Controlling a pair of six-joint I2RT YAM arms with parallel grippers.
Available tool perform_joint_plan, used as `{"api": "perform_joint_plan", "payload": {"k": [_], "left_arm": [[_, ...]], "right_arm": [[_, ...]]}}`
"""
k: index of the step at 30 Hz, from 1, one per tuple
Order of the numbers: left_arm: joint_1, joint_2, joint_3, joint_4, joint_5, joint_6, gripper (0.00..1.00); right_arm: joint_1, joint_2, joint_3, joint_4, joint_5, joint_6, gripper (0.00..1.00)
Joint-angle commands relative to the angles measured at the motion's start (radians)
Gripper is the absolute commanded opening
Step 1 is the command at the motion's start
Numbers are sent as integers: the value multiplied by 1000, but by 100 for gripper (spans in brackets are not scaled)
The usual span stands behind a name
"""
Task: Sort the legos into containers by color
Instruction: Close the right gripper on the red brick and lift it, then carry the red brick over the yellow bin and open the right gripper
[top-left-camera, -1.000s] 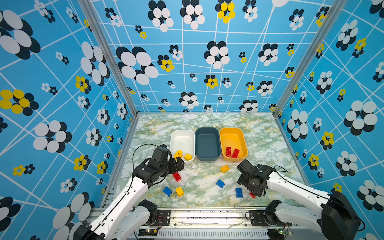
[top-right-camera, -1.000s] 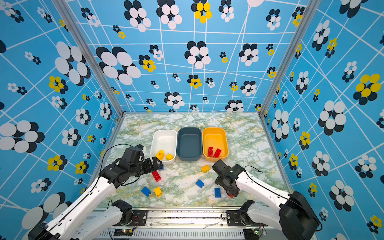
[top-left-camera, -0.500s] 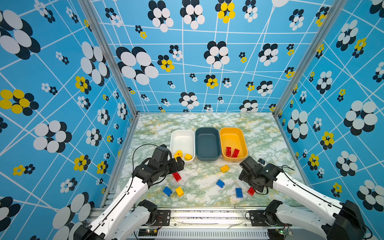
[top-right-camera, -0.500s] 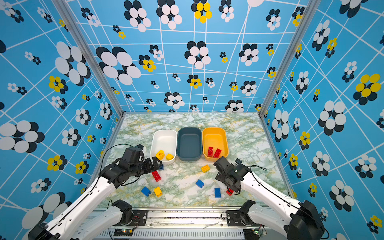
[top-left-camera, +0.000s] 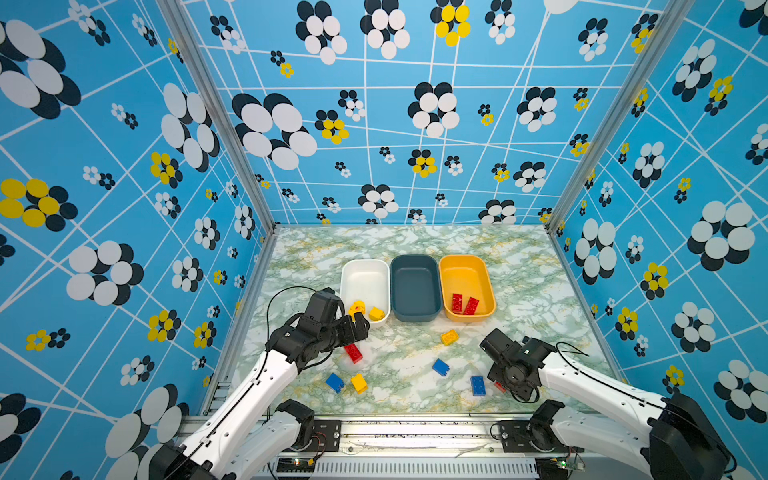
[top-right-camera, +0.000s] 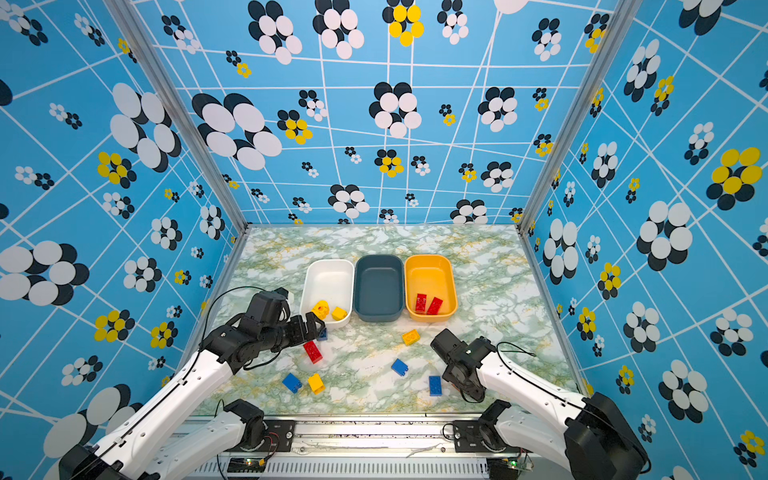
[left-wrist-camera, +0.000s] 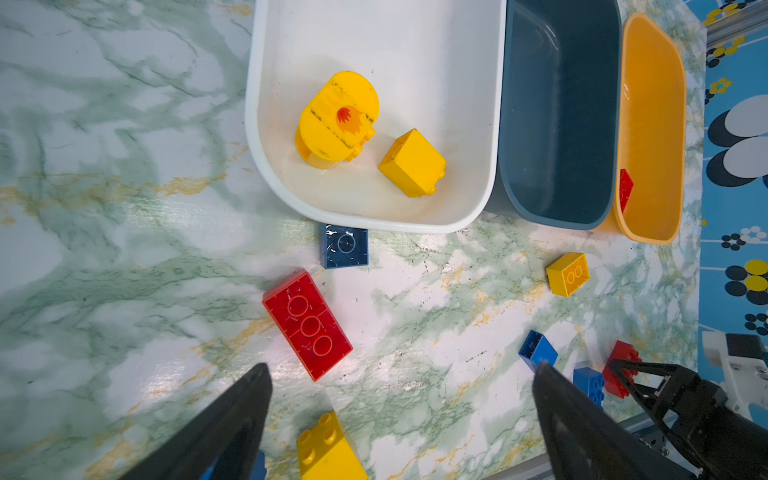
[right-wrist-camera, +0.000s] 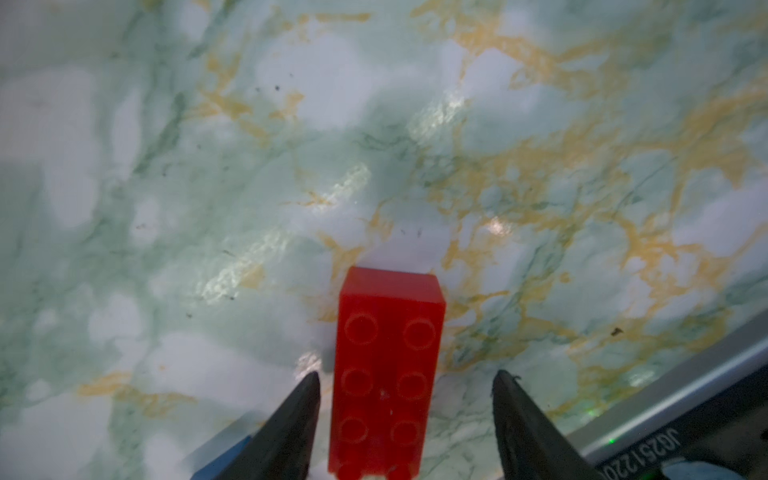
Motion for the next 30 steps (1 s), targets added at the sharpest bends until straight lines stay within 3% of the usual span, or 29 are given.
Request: {"api": "perform_joint_plan", "payload": {"k": [1, 12, 20, 30], "left_arm": [[2, 5, 31, -23, 9, 23, 99], [2, 5, 26, -21, 12, 22, 99], [4, -10, 22, -30, 5, 20, 99], [4, -17, 10, -28, 2, 10, 99]], "right_arm": [[-8, 21, -22, 52, -4, 28, 60], [-10, 90, 26, 84, -9, 4, 31], [-10, 80, 197, -4, 49, -87, 25], [-82, 264, 560, -50, 86, -372, 24]]}}
